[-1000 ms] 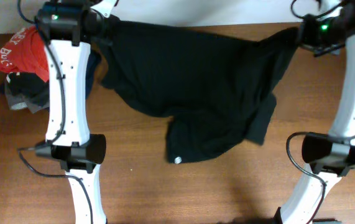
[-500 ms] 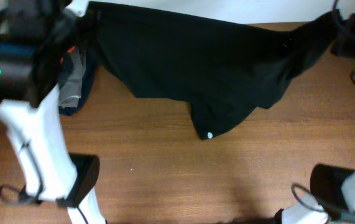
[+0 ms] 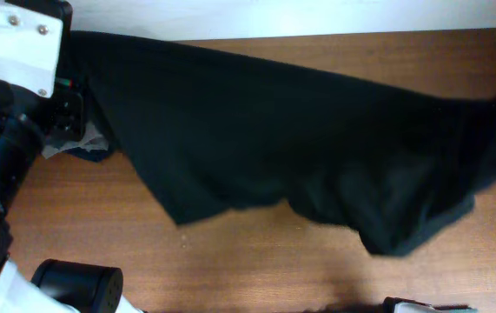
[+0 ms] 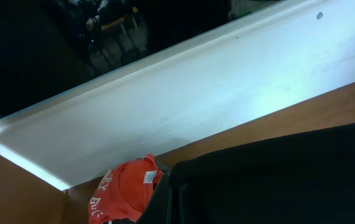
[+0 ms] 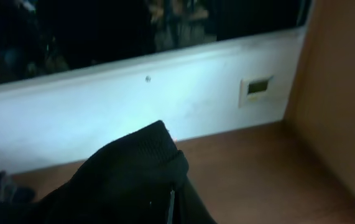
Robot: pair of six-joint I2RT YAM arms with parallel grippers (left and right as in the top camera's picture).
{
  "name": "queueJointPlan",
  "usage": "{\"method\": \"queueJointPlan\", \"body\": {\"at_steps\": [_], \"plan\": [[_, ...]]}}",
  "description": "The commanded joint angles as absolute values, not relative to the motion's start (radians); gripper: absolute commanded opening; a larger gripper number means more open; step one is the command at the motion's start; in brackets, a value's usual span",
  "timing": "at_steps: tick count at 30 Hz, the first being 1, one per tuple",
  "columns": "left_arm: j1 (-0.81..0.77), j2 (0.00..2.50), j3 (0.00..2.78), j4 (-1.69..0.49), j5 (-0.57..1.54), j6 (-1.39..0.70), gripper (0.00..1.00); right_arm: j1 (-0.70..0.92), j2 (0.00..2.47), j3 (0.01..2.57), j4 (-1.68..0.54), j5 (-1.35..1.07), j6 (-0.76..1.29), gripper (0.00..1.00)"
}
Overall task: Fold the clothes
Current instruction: 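Lift the shirt with both grippers and shake it out flat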
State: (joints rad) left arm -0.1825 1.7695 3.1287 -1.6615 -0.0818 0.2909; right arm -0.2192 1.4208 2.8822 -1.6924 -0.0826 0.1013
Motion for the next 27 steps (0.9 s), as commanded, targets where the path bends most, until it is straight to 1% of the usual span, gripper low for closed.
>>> {"method": "queueJointPlan", "body": {"at_steps": [1, 6, 11, 19, 27], "plan": [[-0.176, 1.788, 3.09, -1.656, -0.121, 0.277, 0.01, -0.237, 1.437, 2.873, -1.699, 0.016, 0.082, 0.04], [-0.176, 1.824, 2.995, -1.636, -0.121, 0.277, 0.01, -0.237, 1.469, 2.771, -1.698, -0.001, 0.056, 0.04], [-0.176, 1.885, 2.863, -1.581, -0.121, 0.276, 0.01, -0.237, 1.573, 2.646, -1.698, -0.056, 0.005, 0.04], [-0.176, 2.032, 2.707, -1.492, -0.12, 0.277, 0.01, -0.236, 1.828, 2.555, -1.679, -0.097, -0.019, 0.04], [-0.176, 2.254, 2.663, -1.364, -0.116, 0.277, 0.01, -0.228, 2.131, 2.551, -1.564, -0.138, -0.022, 0.04]]}}
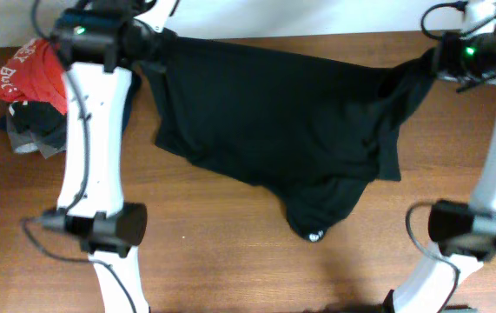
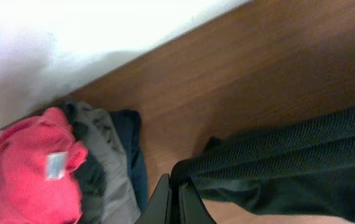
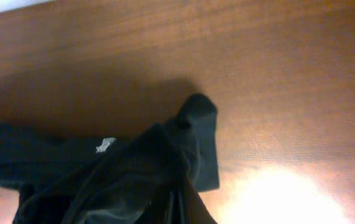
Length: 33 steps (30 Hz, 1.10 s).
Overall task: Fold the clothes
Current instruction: 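Lift the shirt with both grippers and shake it out flat, then lay the shirt flat on the table and release both grippers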
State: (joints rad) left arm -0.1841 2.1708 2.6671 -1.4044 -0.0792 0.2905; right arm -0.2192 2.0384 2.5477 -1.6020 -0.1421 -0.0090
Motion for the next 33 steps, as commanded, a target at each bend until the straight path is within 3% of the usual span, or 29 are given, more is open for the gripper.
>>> {"method": "queueJointPlan", "body": {"at_steps": [1, 16, 17, 18, 19, 21, 22, 23, 24, 29, 33], "plan": [[-0.176, 2.279, 2.663, -1.344, -0.117, 0.277, 0.01, -0.225, 2.16, 2.551, -1.542, -0.144, -0.022, 0.04], [-0.176, 2.618, 2.663, -0.771, -0.109, 0.276, 0.01, -0.153, 2.522, 2.551, -1.058, -0.192, 0.054, 0.04], [-0.177, 2.634, 2.663, -0.729, -0.097, 0.276, 0.02, -0.149, 2.541, 2.551, -1.023, -0.192, 0.061, 0.04], [-0.177, 2.645, 2.663, -0.696, -0.087, 0.274, 0.11, -0.144, 2.552, 2.551, -0.994, -0.192, 0.061, 0.06], [-0.177, 2.656, 2.663, -0.664, -0.079, 0.273, 0.25, -0.141, 2.565, 2.551, -0.963, -0.192, 0.061, 0.12], [-0.18, 2.675, 2.663, -0.6, -0.068, 0.273, 0.54, -0.134, 2.579, 2.551, -0.903, -0.192, 0.073, 0.64], [-0.181, 2.683, 2.663, -0.575, -0.068, 0.272, 0.77, -0.131, 2.581, 2.551, -0.88, -0.191, 0.084, 0.87], [-0.181, 2.683, 2.663, -0.556, -0.068, 0.268, 0.91, -0.131, 2.581, 2.551, -0.858, -0.192, 0.088, 0.96], [-0.181, 2.683, 2.663, -0.537, -0.069, 0.25, 0.98, -0.131, 2.579, 2.554, -0.845, -0.192, 0.1, 0.99], [-0.179, 2.658, 2.687, -0.525, -0.072, 0.228, 0.99, -0.138, 2.541, 2.605, -0.868, -0.2, 0.133, 0.99], [-0.179, 2.6, 2.733, -0.668, -0.071, 0.224, 0.99, -0.141, 2.489, 2.675, -1.007, -0.203, 0.133, 0.99]]}}
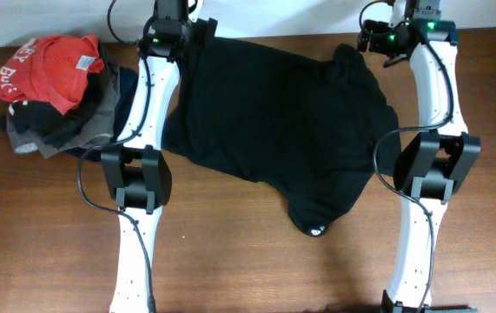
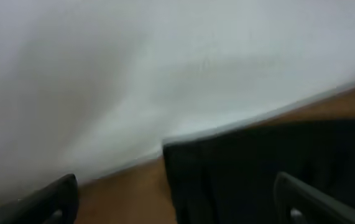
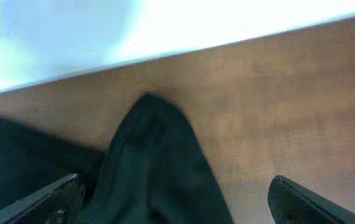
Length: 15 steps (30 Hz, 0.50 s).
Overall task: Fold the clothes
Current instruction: 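Lay the shirt flat on the table and release both grippers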
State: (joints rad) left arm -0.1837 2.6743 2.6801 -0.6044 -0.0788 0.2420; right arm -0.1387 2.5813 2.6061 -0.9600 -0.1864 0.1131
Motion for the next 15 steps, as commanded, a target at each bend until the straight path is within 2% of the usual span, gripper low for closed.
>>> {"method": "queueJointPlan", "body": {"at_steps": [1, 9, 15], "plan": [[-0.179, 2.564, 2.745, -0.754, -0.07, 0.224, 0.99, -0.14, 2.465, 2.71, -1.085, -0.203, 0.132, 0.99], [-0.21, 2.349, 2.752, -1.187, -0.068, 0.225, 0.99, -0.138, 2.325, 2.916, -1.541, -0.252, 0.083, 0.99], [-0.21, 2.254, 2.752, -1.388, -0.068, 0.196, 0.99, -0.138, 2.228, 2.952, -1.699, -0.252, 0.095, 0.99]]}}
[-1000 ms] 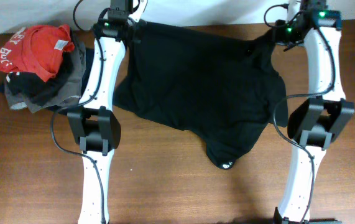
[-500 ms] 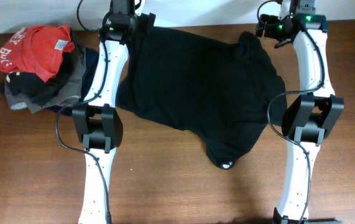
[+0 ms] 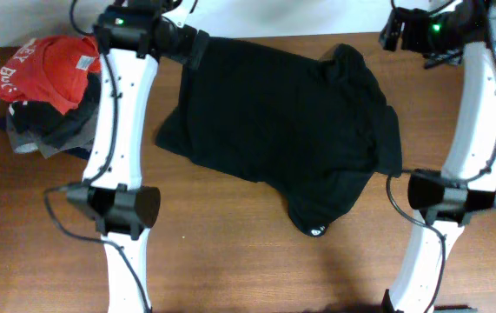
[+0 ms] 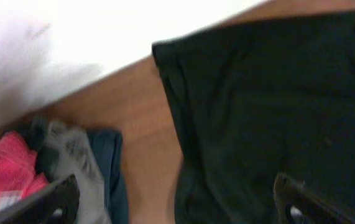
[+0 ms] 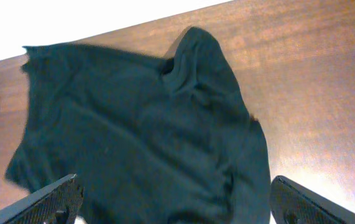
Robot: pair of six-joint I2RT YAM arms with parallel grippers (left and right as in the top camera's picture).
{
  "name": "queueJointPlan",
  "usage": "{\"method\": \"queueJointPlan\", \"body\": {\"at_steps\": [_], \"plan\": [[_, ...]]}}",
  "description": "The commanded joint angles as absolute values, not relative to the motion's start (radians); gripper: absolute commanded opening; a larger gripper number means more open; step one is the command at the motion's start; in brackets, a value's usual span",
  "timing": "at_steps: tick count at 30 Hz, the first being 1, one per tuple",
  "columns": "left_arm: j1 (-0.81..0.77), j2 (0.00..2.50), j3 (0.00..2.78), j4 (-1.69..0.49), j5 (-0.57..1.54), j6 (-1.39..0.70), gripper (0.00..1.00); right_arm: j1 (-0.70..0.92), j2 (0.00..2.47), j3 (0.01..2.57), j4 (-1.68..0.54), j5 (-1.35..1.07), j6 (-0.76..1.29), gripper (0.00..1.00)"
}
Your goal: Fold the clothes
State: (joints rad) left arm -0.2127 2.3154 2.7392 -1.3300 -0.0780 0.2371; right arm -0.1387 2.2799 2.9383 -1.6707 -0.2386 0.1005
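A black shirt [image 3: 282,122] lies spread on the wooden table [image 3: 230,261], its far edge near the wall and a bunched lower corner toward the front. My left gripper [image 3: 195,48] hovers open above the shirt's far left corner. In the left wrist view the shirt [image 4: 276,106] lies below the wide-apart fingers of that gripper [image 4: 177,205]. My right gripper [image 3: 400,33] is open above the table, right of the shirt's far right sleeve. From the right wrist the whole shirt [image 5: 140,143] shows under the empty gripper [image 5: 177,205].
A pile of other clothes [image 3: 48,96], with a red garment [image 3: 43,63] on top of grey and dark pieces, sits at the table's far left; its grey part [image 4: 71,162] shows in the left wrist view. A white wall [image 3: 256,13] borders the back edge.
Both open grippers were low at the shirt's far corners by the wall. Now they stand higher and further from the cloth. The shirt lies as it did.
Both grippers first held the black shirt stretched high above the table. Then they were shut on its far corners with the shirt draped on the table near the back edge. Later both were open with the shirt lying flat, and now they are raised clear of it.
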Motion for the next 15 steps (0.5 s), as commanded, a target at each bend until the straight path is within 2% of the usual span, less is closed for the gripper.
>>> {"method": "queueJointPlan", "body": {"at_steps": [1, 9, 15], "plan": [[-0.21, 2.235, 2.752, -1.422, -0.068, 0.174, 0.99, -0.136, 2.205, 2.951, -1.699, -0.262, 0.101, 0.98], [-0.209, 2.156, 2.752, -1.589, -0.068, 0.143, 0.99, -0.103, 2.053, 2.905, -1.699, -0.284, 0.133, 0.97], [-0.208, 2.114, 2.752, -1.688, -0.067, 0.116, 0.99, -0.052, 1.84, 2.668, -1.699, -0.277, 0.133, 0.97]]}}
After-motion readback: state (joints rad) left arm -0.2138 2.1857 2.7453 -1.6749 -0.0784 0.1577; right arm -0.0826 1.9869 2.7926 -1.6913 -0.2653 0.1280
